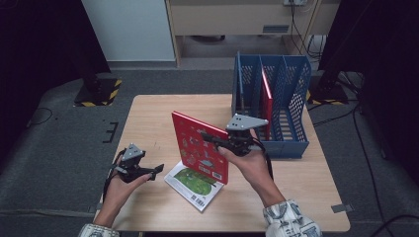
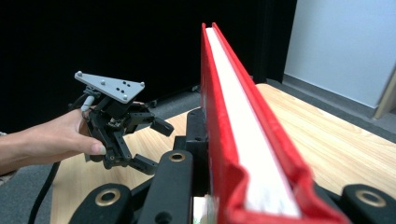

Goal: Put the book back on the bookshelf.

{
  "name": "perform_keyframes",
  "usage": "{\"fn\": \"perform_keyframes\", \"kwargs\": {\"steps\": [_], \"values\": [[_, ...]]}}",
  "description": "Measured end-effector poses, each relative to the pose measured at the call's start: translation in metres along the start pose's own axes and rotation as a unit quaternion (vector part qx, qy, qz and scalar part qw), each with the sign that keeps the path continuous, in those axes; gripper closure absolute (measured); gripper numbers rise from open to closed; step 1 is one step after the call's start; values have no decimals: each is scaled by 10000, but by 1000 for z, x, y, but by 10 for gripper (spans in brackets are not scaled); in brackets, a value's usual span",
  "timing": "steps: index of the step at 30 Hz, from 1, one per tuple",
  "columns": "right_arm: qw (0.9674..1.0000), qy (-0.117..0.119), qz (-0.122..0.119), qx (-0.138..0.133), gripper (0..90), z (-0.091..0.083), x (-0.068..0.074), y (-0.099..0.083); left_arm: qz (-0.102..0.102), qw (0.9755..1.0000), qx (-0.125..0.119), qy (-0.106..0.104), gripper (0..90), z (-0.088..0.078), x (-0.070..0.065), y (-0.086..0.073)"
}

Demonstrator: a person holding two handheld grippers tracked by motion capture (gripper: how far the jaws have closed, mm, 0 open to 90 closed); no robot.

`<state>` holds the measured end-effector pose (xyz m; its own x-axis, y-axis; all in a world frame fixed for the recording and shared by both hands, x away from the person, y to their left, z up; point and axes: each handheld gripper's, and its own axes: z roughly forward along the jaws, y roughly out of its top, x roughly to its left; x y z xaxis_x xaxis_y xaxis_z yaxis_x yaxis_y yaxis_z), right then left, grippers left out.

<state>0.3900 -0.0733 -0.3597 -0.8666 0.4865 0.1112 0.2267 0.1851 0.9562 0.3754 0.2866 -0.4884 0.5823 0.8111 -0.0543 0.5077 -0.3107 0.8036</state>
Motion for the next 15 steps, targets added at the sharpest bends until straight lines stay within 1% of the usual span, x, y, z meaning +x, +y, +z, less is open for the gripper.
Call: {"fn": "perform_keyframes", "kwargs": {"steps": [3,8,15], "values": [[10000,-71,56,-1,800,-7,-2,-1,19,10000,66,65,25,1,2,-2],[9998,-175,90,-24,800,-19,-5,-3,84,9994,261,191,25,5,4,-7],[9993,-315,174,-74,800,-33,-11,-6,47,9991,329,261,25,7,8,-10]]}}
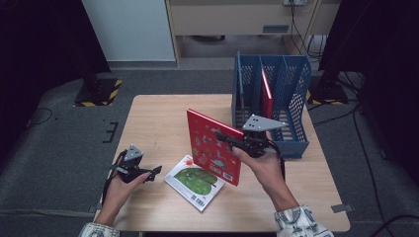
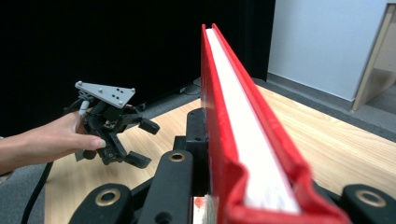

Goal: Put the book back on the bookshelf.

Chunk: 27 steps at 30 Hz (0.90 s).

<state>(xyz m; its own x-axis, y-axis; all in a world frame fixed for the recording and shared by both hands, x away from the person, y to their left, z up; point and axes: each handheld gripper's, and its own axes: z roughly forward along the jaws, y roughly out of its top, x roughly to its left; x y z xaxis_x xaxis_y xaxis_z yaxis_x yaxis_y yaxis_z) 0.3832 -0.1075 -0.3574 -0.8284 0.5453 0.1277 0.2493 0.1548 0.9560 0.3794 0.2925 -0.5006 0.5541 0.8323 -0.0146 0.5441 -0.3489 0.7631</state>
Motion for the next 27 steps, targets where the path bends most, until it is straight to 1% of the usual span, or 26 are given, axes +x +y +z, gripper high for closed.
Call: {"fn": "perform_keyframes", "kwargs": {"steps": [5,18,27], "values": [[10000,-43,20,-15,800,-8,-3,0,-20,10000,34,20,25,1,1,-1],[9997,-208,73,-47,800,-29,-10,-3,-44,9998,122,160,26,2,5,-4],[9994,-302,133,-89,800,-45,-14,-7,45,9995,225,226,27,3,4,-5]]}}
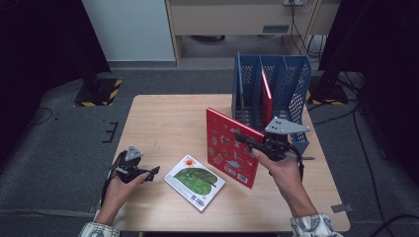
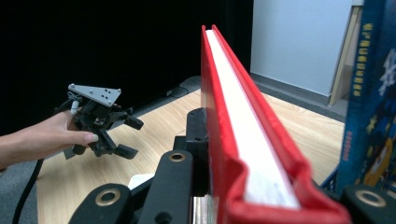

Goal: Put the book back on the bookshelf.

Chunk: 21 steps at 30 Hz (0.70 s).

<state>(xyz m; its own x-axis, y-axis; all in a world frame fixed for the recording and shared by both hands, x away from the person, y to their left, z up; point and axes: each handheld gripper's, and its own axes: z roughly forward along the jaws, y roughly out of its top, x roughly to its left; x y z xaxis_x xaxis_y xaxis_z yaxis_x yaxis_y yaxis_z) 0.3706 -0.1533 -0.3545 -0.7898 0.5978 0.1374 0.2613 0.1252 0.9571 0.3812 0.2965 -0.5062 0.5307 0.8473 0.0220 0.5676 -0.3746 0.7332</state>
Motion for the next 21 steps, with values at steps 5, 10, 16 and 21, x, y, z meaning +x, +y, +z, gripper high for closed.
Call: {"fn": "perform_keyframes", "kwargs": {"steps": [5,10,16,21], "values": [[10000,-55,-5,9,800,-7,-2,-2,75,9999,101,25,27,3,-1,-1],[10000,-80,22,11,800,-13,-4,-3,67,9999,73,35,26,2,0,-1],[9999,-133,40,9,800,-20,-7,-6,63,9999,93,50,27,2,0,-1],[9998,-172,48,27,800,-24,-10,-7,67,9999,94,54,26,2,0,-1]]}}
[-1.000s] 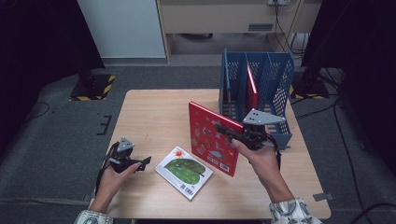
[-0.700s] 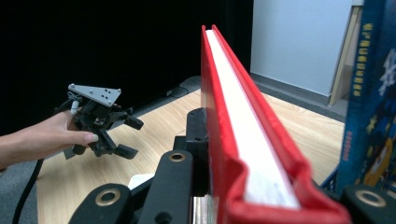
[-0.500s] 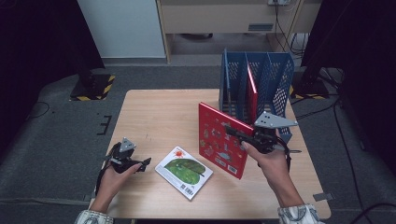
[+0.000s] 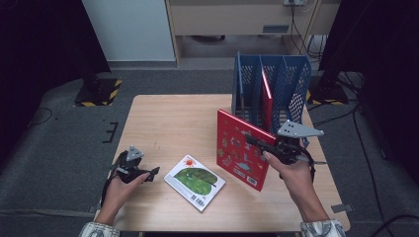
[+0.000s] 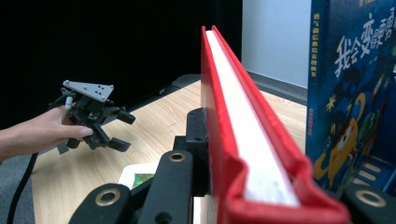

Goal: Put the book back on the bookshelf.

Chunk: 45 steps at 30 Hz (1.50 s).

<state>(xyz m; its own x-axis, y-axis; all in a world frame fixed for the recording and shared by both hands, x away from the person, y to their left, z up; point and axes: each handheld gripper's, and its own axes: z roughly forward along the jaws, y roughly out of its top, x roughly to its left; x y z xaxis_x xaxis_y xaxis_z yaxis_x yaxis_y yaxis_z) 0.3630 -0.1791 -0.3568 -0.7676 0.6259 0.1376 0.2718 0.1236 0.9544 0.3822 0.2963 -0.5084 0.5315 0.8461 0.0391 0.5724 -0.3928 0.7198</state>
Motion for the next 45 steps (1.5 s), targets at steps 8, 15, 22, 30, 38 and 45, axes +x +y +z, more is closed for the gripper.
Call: {"fn": "perform_keyframes", "kwargs": {"steps": [8,15,22,30,38,45], "values": [[10000,-42,26,-12,800,-8,-2,-2,-1,10000,6,12,26,0,0,0],[10000,-84,34,-29,800,-14,-3,-3,1,10000,13,16,26,0,0,0],[9999,-133,40,-30,800,-21,-5,-3,-2,10000,13,19,26,0,1,0],[9997,-223,89,-96,800,-35,-5,0,0,10000,24,20,26,0,0,-1],[9992,-322,103,-208,800,-52,-6,11,6,10000,37,21,26,0,0,-1],[9986,-432,122,-274,800,-65,-7,23,21,10000,40,20,27,0,0,-1]]}}
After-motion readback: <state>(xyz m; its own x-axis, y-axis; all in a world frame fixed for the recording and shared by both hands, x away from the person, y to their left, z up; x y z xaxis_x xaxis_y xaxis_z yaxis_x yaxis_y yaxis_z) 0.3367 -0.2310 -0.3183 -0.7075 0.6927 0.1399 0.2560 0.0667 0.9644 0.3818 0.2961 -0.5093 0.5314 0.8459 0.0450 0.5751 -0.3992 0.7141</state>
